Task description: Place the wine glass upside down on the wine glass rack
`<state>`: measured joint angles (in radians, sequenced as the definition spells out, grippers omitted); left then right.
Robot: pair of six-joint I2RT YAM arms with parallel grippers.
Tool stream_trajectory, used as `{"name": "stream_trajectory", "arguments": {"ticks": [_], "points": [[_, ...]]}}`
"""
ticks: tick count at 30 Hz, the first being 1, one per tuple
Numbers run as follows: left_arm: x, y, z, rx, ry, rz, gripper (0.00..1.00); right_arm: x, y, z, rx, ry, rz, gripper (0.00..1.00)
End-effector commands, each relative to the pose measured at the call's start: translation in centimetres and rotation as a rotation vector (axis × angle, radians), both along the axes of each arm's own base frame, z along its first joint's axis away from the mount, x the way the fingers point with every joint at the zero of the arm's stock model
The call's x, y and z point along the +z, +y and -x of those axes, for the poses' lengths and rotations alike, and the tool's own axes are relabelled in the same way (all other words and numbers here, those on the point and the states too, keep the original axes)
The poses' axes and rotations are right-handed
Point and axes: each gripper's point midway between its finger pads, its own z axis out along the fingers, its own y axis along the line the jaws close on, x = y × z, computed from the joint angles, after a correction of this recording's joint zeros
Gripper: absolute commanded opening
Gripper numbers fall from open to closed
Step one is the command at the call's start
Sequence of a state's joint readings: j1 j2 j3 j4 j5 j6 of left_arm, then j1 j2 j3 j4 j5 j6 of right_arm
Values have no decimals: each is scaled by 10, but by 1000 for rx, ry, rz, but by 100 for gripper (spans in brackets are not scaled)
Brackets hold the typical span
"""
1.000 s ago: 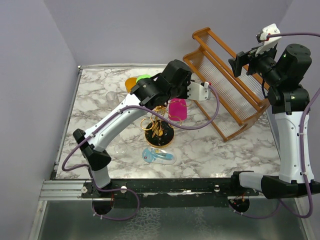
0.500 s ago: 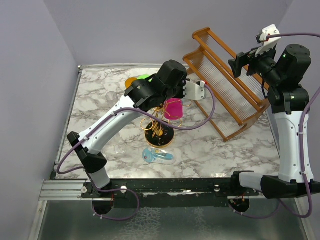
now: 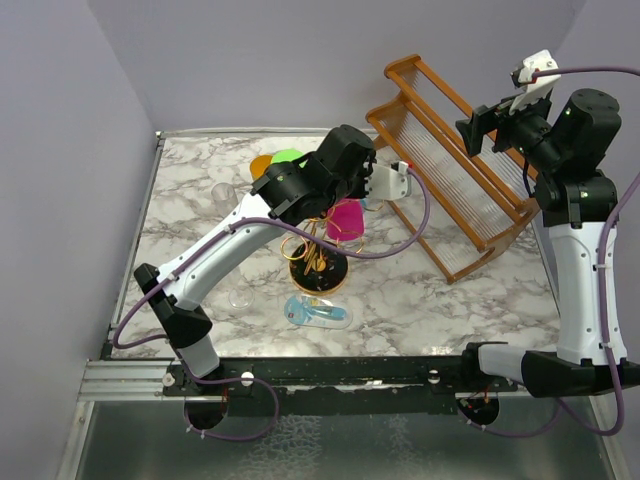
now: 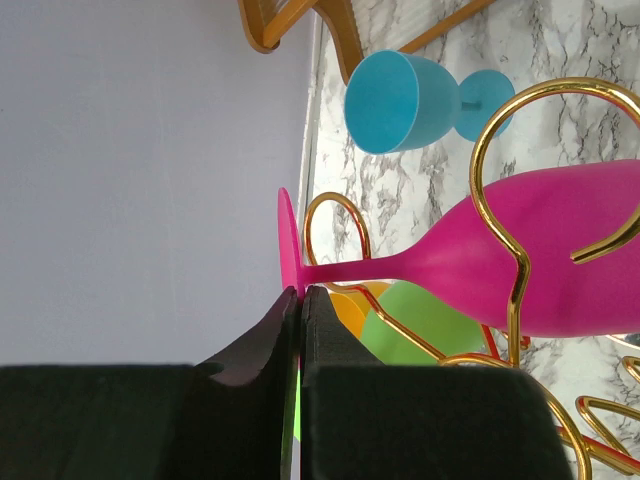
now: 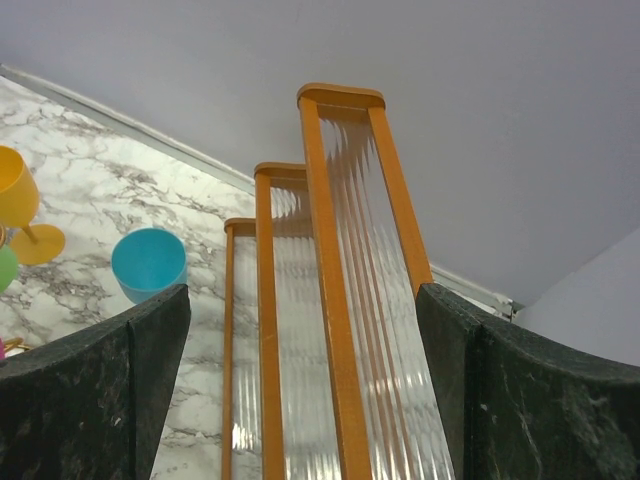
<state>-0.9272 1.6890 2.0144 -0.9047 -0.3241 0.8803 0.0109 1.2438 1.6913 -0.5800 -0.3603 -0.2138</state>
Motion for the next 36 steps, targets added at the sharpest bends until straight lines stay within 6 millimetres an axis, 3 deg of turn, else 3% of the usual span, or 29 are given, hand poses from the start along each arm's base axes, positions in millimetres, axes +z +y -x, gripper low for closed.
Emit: {"name": "stream_trajectory", "arguments": {"ticks": [1,11,13,22,36], "points": [[10,8,-5,77,-38,35,0,8,1,4,16,-30,-9,94],[10,13,-13,166,-54,69,0,6,3,2,27,-24,-10,94],[0,8,-18,184,-41,51,0,5,3,2,28,-22,-12,94],[-7,4,-26,224,-39,38,0,4,5,3,37,-22,-12,94],[-21,-15,-16,147,60,87,8,2,5,3,42,-20,-11,94]]}}
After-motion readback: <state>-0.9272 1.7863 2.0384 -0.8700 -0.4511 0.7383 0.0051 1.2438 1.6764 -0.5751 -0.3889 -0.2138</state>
